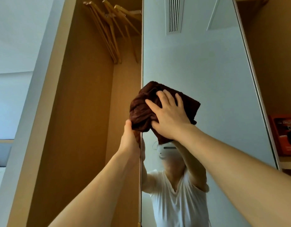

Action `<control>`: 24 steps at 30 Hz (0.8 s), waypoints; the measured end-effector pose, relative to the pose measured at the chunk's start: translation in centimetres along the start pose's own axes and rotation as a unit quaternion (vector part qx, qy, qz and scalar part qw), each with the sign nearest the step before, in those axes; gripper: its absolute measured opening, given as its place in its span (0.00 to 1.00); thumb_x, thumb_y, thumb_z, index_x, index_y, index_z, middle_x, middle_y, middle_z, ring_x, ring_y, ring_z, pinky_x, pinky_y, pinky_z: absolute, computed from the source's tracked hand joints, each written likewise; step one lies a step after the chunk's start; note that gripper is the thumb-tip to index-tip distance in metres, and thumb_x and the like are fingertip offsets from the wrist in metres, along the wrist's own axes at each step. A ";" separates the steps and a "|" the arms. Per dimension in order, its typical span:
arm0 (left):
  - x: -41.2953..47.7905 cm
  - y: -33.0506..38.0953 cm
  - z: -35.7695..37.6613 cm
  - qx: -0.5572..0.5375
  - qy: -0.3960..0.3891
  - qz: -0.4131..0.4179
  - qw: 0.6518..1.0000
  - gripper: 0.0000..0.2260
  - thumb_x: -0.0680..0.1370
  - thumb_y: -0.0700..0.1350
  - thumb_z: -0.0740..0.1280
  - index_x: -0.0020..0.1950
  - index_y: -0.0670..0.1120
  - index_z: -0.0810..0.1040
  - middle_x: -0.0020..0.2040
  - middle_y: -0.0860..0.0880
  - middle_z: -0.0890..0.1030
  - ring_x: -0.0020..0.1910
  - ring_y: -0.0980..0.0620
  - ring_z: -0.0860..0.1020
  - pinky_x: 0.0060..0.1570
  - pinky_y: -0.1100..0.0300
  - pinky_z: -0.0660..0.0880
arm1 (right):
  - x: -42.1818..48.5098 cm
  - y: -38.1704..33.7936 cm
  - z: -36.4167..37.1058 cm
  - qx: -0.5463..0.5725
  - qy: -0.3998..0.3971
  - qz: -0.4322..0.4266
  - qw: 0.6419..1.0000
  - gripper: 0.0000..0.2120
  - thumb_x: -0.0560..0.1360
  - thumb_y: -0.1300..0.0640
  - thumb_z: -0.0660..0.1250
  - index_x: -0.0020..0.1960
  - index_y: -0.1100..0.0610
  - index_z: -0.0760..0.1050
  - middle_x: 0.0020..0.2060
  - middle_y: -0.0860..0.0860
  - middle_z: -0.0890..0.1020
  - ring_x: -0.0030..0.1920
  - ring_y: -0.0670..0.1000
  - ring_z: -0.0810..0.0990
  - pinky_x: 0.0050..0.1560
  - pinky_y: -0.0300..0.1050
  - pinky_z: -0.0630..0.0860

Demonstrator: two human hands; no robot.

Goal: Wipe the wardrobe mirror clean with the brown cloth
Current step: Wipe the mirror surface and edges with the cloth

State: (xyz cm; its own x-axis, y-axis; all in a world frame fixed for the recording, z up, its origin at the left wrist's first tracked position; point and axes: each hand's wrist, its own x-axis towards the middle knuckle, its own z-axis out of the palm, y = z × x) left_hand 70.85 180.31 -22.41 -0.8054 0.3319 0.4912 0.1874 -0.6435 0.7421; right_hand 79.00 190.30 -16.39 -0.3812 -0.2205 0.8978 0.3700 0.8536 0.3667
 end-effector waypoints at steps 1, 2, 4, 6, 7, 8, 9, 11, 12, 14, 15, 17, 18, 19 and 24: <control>-0.2 0.1 -0.3 -0.024 -0.034 0.002 0.999 0.26 0.80 0.64 0.51 0.60 0.47 0.77 0.55 0.45 0.81 0.52 0.51 0.79 0.50 0.56 0.74 | -1.7 -0.3 0.3 0.009 0.009 -0.012 1.000 0.32 0.75 0.43 0.60 0.76 0.46 0.52 0.75 0.57 0.52 0.75 0.60 0.47 0.72 0.61 0.42; -0.5 0.2 -0.6 -0.040 -0.059 -0.011 0.997 0.27 0.79 0.65 0.50 0.58 0.49 0.79 0.57 0.45 0.82 0.54 0.49 0.80 0.49 0.54 0.76 | -3.8 -0.6 0.7 0.015 0.014 -0.021 1.000 0.31 0.75 0.44 0.60 0.75 0.46 0.55 0.74 0.58 0.55 0.75 0.60 0.49 0.72 0.62 0.44; -1.4 0.6 -0.9 -0.022 -0.063 -0.065 0.996 0.28 0.77 0.68 0.52 0.55 0.48 0.80 0.52 0.43 0.84 0.50 0.45 0.82 0.43 0.50 0.79 | -8.2 -1.3 1.4 0.020 0.022 -0.032 0.999 0.30 0.73 0.44 0.63 0.73 0.48 0.61 0.72 0.59 0.62 0.73 0.61 0.56 0.72 0.63 0.50; -1.8 1.0 -0.6 0.029 -0.042 -0.079 0.996 0.25 0.76 0.65 0.58 0.54 0.45 0.79 0.48 0.44 0.84 0.47 0.46 0.83 0.44 0.51 0.79 | -12.8 -2.1 2.2 0.029 0.012 -0.035 0.999 0.31 0.72 0.44 0.66 0.72 0.50 0.64 0.69 0.60 0.66 0.72 0.62 0.61 0.70 0.64 0.55; -2.1 1.2 -0.3 0.042 -0.035 -0.068 0.996 0.21 0.77 0.61 0.62 0.56 0.44 0.78 0.48 0.46 0.84 0.48 0.49 0.83 0.48 0.53 0.78 | -15.1 -2.7 2.6 0.035 -0.002 -0.040 0.999 0.32 0.70 0.44 0.67 0.72 0.50 0.65 0.69 0.60 0.67 0.71 0.62 0.62 0.70 0.65 0.55; -2.3 1.3 0.1 0.047 -0.025 -0.057 0.997 0.18 0.77 0.57 0.65 0.57 0.43 0.77 0.48 0.49 0.84 0.47 0.51 0.82 0.50 0.56 0.76 | -17.1 -3.4 2.9 0.042 -0.017 -0.051 0.998 0.33 0.69 0.43 0.69 0.71 0.50 0.65 0.68 0.60 0.68 0.71 0.62 0.63 0.70 0.65 0.55; -2.4 1.4 0.5 0.043 -0.013 -0.050 0.998 0.15 0.76 0.54 0.68 0.54 0.44 0.76 0.44 0.50 0.84 0.43 0.52 0.81 0.47 0.57 0.74 | -18.7 -4.3 3.2 0.050 -0.036 -0.067 0.996 0.34 0.67 0.44 0.71 0.71 0.49 0.66 0.68 0.59 0.69 0.71 0.62 0.64 0.69 0.66 0.55; -2.5 1.0 1.0 0.085 0.010 -0.030 0.996 0.10 0.76 0.52 0.69 0.43 0.47 0.74 0.30 0.53 0.82 0.33 0.53 0.78 0.40 0.57 0.71 | -21.2 -6.0 3.7 0.063 -0.075 -0.101 0.990 0.35 0.66 0.44 0.73 0.70 0.47 0.67 0.68 0.57 0.69 0.71 0.60 0.64 0.69 0.66 0.54; -2.5 0.8 1.0 0.118 0.022 -0.012 0.993 0.11 0.76 0.53 0.69 0.39 0.48 0.73 0.24 0.54 0.79 0.28 0.53 0.77 0.39 0.57 0.72 | -22.0 -6.4 3.8 0.066 -0.084 -0.116 0.987 0.34 0.66 0.45 0.73 0.70 0.47 0.67 0.68 0.57 0.69 0.71 0.60 0.63 0.69 0.66 0.54; -2.4 0.7 1.0 0.147 0.054 0.008 0.988 0.12 0.76 0.54 0.68 0.38 0.49 0.72 0.19 0.54 0.76 0.23 0.54 0.77 0.39 0.56 0.76 | -22.8 -6.0 3.9 0.074 -0.082 -0.147 0.983 0.31 0.69 0.46 0.71 0.70 0.46 0.67 0.69 0.55 0.68 0.72 0.58 0.62 0.70 0.64 0.54; -2.4 0.7 1.1 0.146 0.060 0.005 0.987 0.12 0.76 0.55 0.67 0.39 0.49 0.72 0.19 0.54 0.76 0.22 0.54 0.77 0.37 0.56 0.77 | -23.1 -5.2 3.8 0.078 -0.080 -0.164 0.980 0.30 0.70 0.46 0.71 0.70 0.46 0.66 0.69 0.54 0.67 0.72 0.58 0.61 0.70 0.63 0.54; -2.5 0.8 1.4 0.116 0.072 0.007 0.991 0.12 0.76 0.56 0.67 0.43 0.48 0.73 0.21 0.54 0.78 0.24 0.56 0.79 0.30 0.62 0.76 | -24.7 -2.7 3.5 0.071 -0.087 -0.201 0.973 0.30 0.69 0.46 0.71 0.69 0.46 0.68 0.68 0.53 0.68 0.72 0.57 0.62 0.70 0.62 0.56; -2.5 0.6 1.5 0.119 0.081 0.025 0.989 0.12 0.76 0.56 0.67 0.48 0.48 0.74 0.27 0.55 0.80 0.32 0.56 0.82 0.31 0.64 0.75 | -25.9 -1.3 3.3 0.060 -0.093 -0.213 0.971 0.30 0.68 0.46 0.72 0.69 0.45 0.68 0.68 0.53 0.68 0.72 0.56 0.63 0.70 0.62 0.57; -2.6 0.2 1.5 0.167 0.084 0.058 0.981 0.14 0.76 0.57 0.66 0.55 0.49 0.74 0.35 0.55 0.80 0.45 0.54 0.82 0.37 0.63 0.74 | -27.1 0.2 3.2 0.048 -0.098 -0.217 0.970 0.31 0.67 0.46 0.74 0.68 0.45 0.69 0.67 0.53 0.69 0.71 0.56 0.64 0.69 0.62 0.58; -7.2 -4.2 1.3 0.491 0.018 0.285 0.823 0.32 0.75 0.54 0.66 0.76 0.52 0.55 0.76 0.49 0.57 0.74 0.48 0.55 0.70 0.48 0.57 | -30.3 5.9 1.7 0.015 -0.118 -0.196 0.973 0.36 0.60 0.46 0.78 0.66 0.47 0.72 0.65 0.55 0.70 0.69 0.57 0.66 0.66 0.65 0.62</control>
State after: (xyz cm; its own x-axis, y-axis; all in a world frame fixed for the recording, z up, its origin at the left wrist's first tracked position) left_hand 76.64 181.53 -28.47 -0.4425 0.1379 0.8861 0.8903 0.1861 0.4156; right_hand 91.28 202.87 -41.83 -0.6732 -0.4211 0.6078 0.1331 0.7395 0.6598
